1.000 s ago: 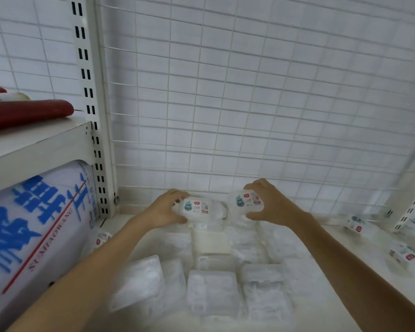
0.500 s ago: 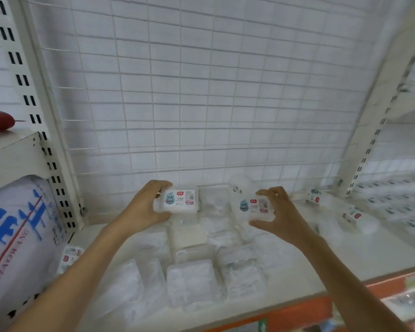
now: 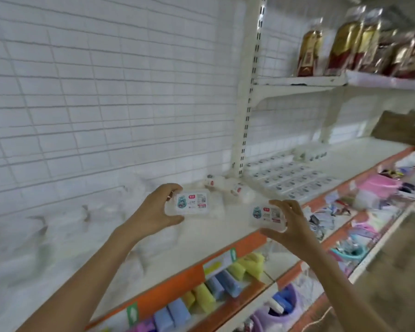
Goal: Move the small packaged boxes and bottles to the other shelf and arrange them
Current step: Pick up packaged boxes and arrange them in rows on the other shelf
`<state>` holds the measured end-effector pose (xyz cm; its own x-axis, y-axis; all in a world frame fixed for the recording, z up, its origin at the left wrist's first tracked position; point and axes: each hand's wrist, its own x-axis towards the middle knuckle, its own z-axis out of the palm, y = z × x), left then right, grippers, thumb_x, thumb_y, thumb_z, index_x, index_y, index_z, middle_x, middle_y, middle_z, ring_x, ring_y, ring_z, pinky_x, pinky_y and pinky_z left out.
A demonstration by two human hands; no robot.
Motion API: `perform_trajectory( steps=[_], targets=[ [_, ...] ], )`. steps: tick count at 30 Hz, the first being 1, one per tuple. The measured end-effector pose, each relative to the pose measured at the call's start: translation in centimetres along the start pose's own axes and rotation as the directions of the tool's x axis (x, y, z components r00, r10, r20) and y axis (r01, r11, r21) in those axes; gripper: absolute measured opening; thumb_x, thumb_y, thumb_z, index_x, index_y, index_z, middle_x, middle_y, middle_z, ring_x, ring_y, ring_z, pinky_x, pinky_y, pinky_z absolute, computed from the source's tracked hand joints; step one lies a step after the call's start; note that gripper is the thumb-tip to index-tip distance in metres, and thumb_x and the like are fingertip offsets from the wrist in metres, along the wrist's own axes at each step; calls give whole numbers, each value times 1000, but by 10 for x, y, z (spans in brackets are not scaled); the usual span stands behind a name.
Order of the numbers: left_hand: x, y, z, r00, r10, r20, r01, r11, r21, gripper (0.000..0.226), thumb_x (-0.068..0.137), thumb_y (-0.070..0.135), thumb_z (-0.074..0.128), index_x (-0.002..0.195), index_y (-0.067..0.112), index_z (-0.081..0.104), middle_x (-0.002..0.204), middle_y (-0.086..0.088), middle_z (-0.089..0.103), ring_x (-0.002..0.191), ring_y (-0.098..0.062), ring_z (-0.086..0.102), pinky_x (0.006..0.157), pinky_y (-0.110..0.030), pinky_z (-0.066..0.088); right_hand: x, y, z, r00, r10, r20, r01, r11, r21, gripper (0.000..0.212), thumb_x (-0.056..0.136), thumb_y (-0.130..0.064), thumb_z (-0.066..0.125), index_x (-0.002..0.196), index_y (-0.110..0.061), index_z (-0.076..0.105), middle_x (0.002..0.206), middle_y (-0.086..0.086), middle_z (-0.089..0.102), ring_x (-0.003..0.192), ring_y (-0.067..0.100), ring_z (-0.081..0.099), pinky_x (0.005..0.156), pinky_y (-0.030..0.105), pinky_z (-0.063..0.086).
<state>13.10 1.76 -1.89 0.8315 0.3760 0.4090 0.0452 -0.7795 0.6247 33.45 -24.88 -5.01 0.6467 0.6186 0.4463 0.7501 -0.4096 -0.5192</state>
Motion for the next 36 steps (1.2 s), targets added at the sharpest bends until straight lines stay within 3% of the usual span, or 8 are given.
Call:
perform_trajectory(
  steps=[4,6,9,15,20,25,30,36],
  targets=[
    [28,42,96,996,59,72,-58,998,-17,64,68,15,79,121,21,43,116,4,50,106,-10,49,94,-23,41,-33,77,-53,994,109,-26,-111,992,-64,73,68,-23,81,131,-15,45,123,6,36,105,19,47,90,37,50],
    [40,61,138,994,70,79,-67,997,-37,66,67,16,80,123,16,45,115,5,48,105,-9,49,86,-10,38,-49,113,-77,987,154,-52,-157,985,-72,75,66,-20,82,131,-11,45,123,8,36,103,18,47,94,38,49],
    [55,88,196,994,68,87,-61,995,-80,66,67,14,80,124,14,46,114,6,47,104,-10,49,76,0,35,-75,157,-111,968,238,-79,-242,969,-51,74,66,-15,82,130,-8,45,120,4,36,105,18,47,94,29,45],
    [80,131,290,981,118,157,-101,988,-113,64,67,11,80,121,8,46,113,3,39,105,-15,48,89,-26,45,-119,226,-152,933,319,-167,-323,946,2,79,55,-35,87,123,-14,53,103,-10,41,94,11,48,82,19,43],
    [115,159,348,955,190,228,-174,981,-91,65,71,17,78,126,11,43,117,3,39,105,-8,39,86,-18,35,-133,287,-169,899,405,-166,-409,912,9,75,59,-19,88,125,-12,55,103,-13,42,95,9,54,76,-2,38],
    [178,179,393,953,213,214,-203,977,-70,64,72,23,77,126,14,43,113,9,36,102,-4,39,76,-8,34,-92,347,-184,892,408,-194,-417,909,-6,76,59,-28,87,125,-15,53,106,-5,45,92,7,54,76,8,45],
    [261,185,422,964,232,130,-226,972,-61,66,71,23,77,128,12,44,117,10,34,108,-3,38,90,-13,30,-8,404,-195,900,416,-130,-412,910,56,70,68,-17,82,128,-22,48,113,-9,39,101,11,48,66,1,44],
    [339,171,422,991,114,73,-115,993,20,65,72,26,75,127,15,43,116,10,32,103,-1,38,92,-20,36,97,446,-202,963,271,-9,-270,962,42,79,56,-52,76,126,-32,45,123,-5,41,101,11,53,77,18,53]
  ],
)
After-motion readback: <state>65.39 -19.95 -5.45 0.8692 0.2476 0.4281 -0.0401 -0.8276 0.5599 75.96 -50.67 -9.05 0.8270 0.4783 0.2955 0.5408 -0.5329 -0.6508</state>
